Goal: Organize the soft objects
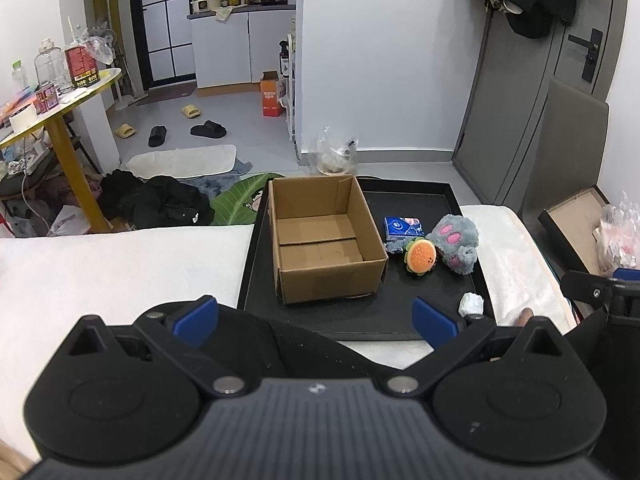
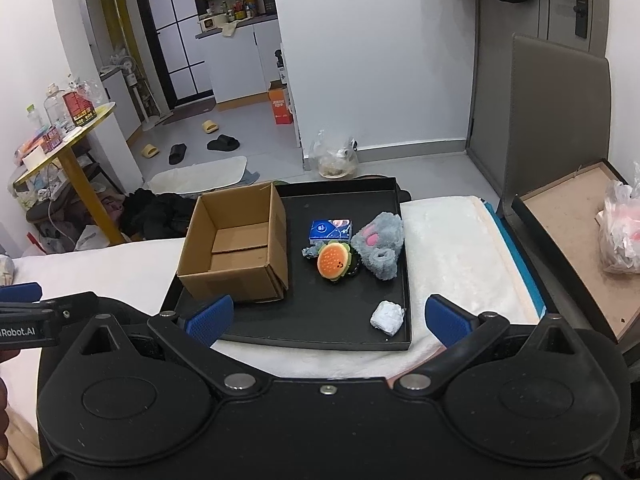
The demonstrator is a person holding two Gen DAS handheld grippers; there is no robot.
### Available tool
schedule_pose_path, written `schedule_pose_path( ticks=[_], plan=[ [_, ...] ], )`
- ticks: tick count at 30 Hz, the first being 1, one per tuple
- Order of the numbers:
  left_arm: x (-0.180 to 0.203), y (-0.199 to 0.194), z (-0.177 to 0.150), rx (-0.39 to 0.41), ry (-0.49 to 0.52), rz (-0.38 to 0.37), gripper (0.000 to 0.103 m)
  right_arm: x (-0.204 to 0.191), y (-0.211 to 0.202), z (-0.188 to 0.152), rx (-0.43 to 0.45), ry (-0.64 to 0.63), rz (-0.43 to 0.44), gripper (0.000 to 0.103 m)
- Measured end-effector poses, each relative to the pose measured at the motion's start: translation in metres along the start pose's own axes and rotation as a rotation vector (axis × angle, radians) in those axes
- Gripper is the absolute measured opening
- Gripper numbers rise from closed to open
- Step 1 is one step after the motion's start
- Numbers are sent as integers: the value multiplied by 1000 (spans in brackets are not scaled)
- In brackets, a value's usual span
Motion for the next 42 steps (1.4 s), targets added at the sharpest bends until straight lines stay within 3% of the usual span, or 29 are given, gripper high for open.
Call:
schedule_pose_path(
  ticks=[42],
  plan=[
    [-1, -1, 0, -1, -9, -6, 103, -1, 0, -1, 5, -16, -26, 103]
  ],
)
Point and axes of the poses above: each gripper's, at about its wrist camera, not at the fingertips, and y roughly the way its jaws point, x to its right, z to its top, the point moved 5 cm from there along y, roughly the way its jaws point, and after that the axes turned 2 degrees about y, right-handed, at the moved point
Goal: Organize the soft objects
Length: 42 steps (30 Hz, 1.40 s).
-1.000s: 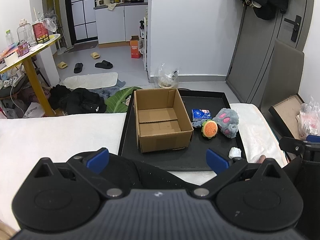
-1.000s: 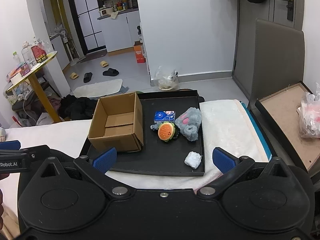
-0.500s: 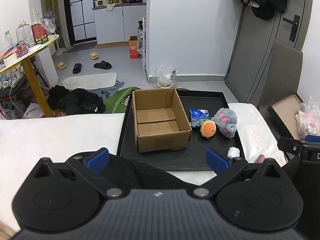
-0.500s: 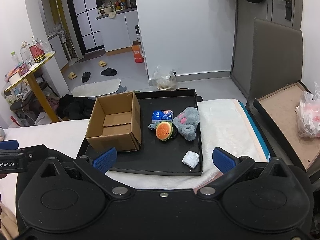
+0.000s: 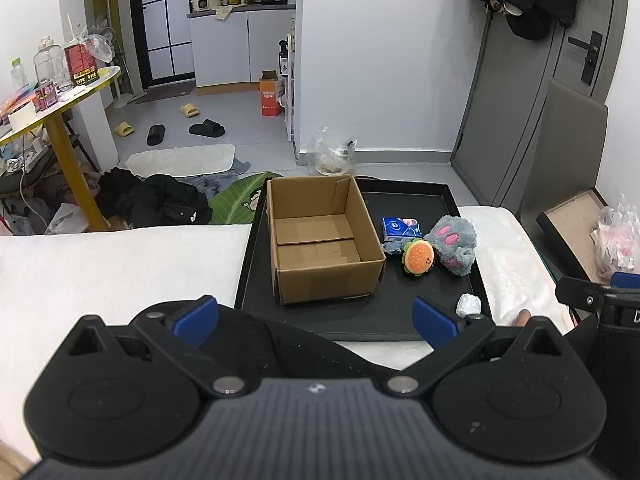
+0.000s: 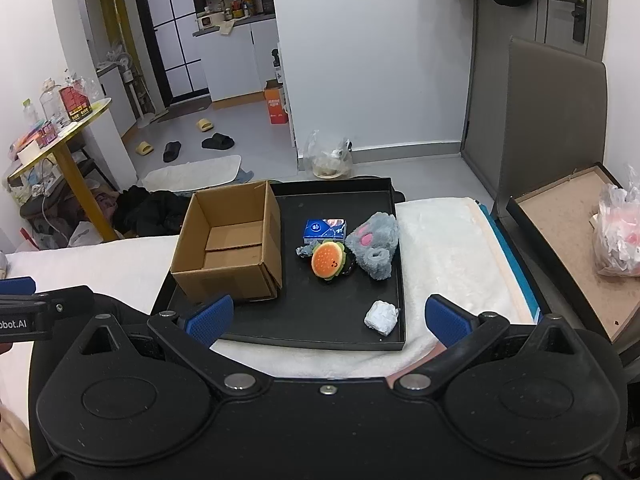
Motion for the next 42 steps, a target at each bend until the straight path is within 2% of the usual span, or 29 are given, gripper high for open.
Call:
schedule_pose_path(
  ticks=[9, 18, 28, 31, 38, 42],
  plan=[
    [-3, 4, 4, 1, 0, 4, 103, -1, 3, -1, -7, 1, 1, 103],
    [-13, 23, 10, -16, -26, 18, 103, 2, 16, -2, -1, -9, -7, 103],
    [-24, 57, 14, -59, -59, 22, 103, 15, 48, 0, -68, 52, 6, 102],
    [-28, 63, 17, -58, -63, 17, 102, 21, 57, 1, -97, 104, 17, 95],
    [-34, 86, 19, -78, -93, 8, 102, 31, 85, 4, -153, 173, 6, 85],
    [-40, 100, 19, -90, -114, 3, 101, 37, 101, 3, -183, 228, 21, 72]
  ],
)
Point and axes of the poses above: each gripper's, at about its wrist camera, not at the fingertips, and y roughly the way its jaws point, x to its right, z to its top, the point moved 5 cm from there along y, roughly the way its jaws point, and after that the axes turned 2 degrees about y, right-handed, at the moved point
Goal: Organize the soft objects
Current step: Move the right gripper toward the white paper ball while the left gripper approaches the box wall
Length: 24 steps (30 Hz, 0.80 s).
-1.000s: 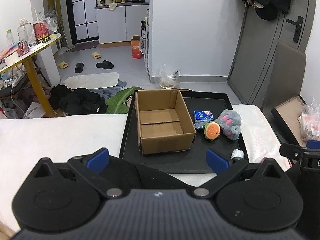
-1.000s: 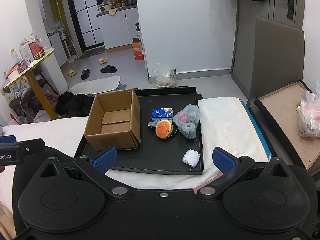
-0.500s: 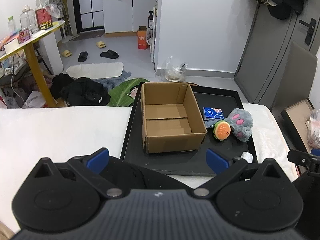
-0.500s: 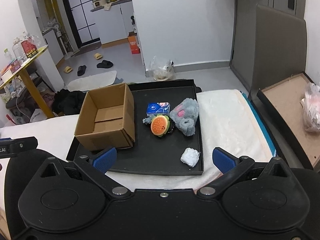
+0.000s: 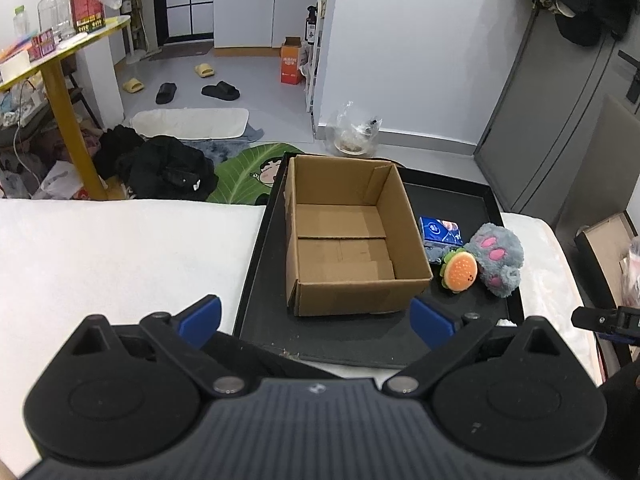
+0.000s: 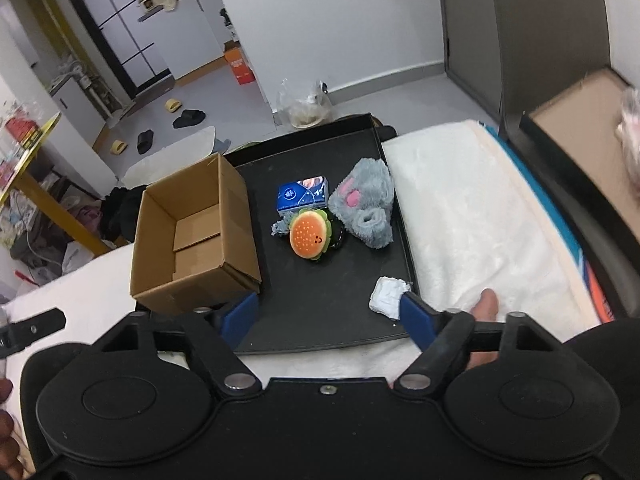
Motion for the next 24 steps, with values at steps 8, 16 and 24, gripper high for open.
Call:
schedule_pose_path(
  ticks=[8, 16, 24],
  plan=[
    [-9, 27, 5, -18, -42, 11, 95, 15, 40, 3, -87, 95, 18, 50],
    [-19, 57, 11, -42, -97, 22, 76, 29, 87, 2, -165, 161, -44, 42],
    [-29, 90, 15, -83, -146, 16, 57, 46, 126, -1, -228, 218, -101, 35]
  ],
)
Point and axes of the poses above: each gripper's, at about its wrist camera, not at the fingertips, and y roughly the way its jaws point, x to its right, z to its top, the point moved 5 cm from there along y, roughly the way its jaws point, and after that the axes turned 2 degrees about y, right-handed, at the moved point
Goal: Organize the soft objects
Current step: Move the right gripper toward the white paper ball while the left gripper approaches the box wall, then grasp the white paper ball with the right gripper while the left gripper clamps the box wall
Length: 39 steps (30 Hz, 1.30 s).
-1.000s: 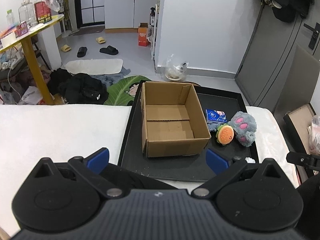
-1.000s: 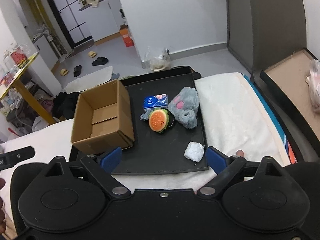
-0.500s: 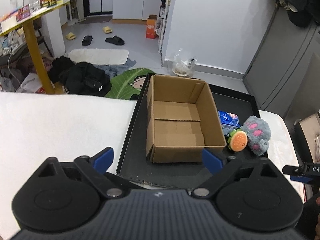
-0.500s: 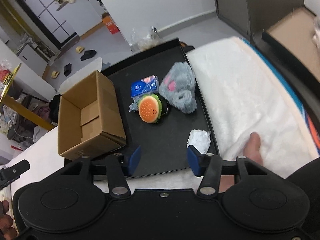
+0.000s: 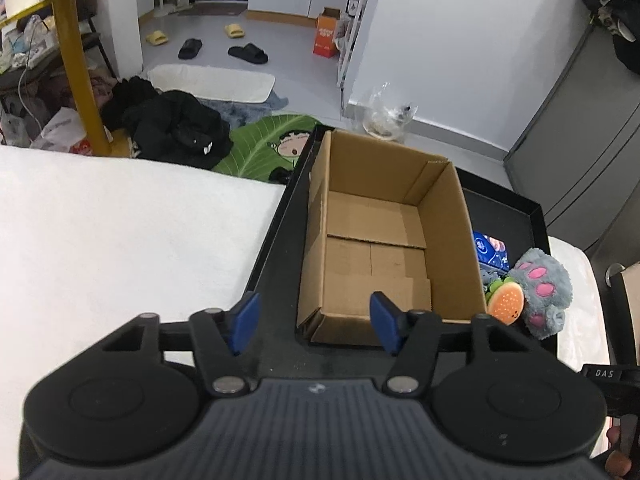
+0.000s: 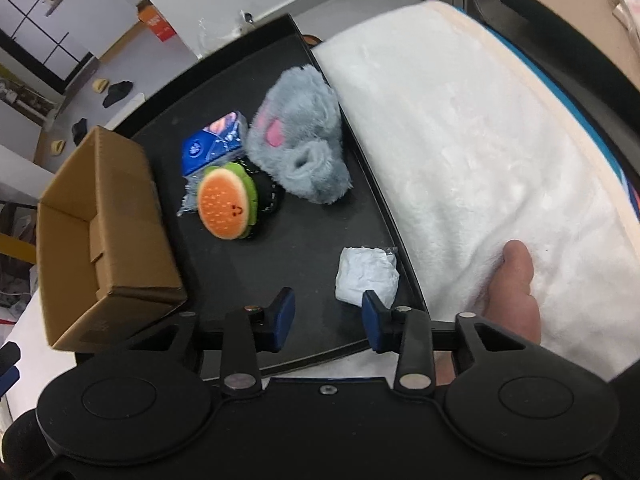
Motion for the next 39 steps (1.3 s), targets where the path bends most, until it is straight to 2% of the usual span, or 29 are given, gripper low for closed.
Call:
schedule_pose_path(
  ticks=[12, 19, 28, 32, 34, 36, 38, 39],
  plan=[
    [0, 40, 3, -62, 2, 22, 57, 8, 30, 6, -48, 23, -29, 32],
    [3, 56, 9, -84, 10, 32, 57, 2, 38, 11, -40, -9, -60, 36],
    [3, 81, 9, -133, 2, 33, 57, -2, 47, 9, -41, -55, -86, 36],
    [5, 86, 9, -146, 10, 33, 57, 3, 48, 11, -47, -26, -87, 35],
    [5, 87, 9, -146, 17, 44, 48, -2, 49, 9, -45, -52, -108, 35],
    [5, 88, 9, -153, 14, 56, 21, -5, 51, 8, -43, -78, -137, 36],
    [3, 88, 7, -172, 9, 67, 10, -8, 54, 9, -45, -95, -179, 41],
    [2, 86, 8, -170, 13, 71, 10, -7, 59, 10, -51, -103, -205, 32]
  ],
)
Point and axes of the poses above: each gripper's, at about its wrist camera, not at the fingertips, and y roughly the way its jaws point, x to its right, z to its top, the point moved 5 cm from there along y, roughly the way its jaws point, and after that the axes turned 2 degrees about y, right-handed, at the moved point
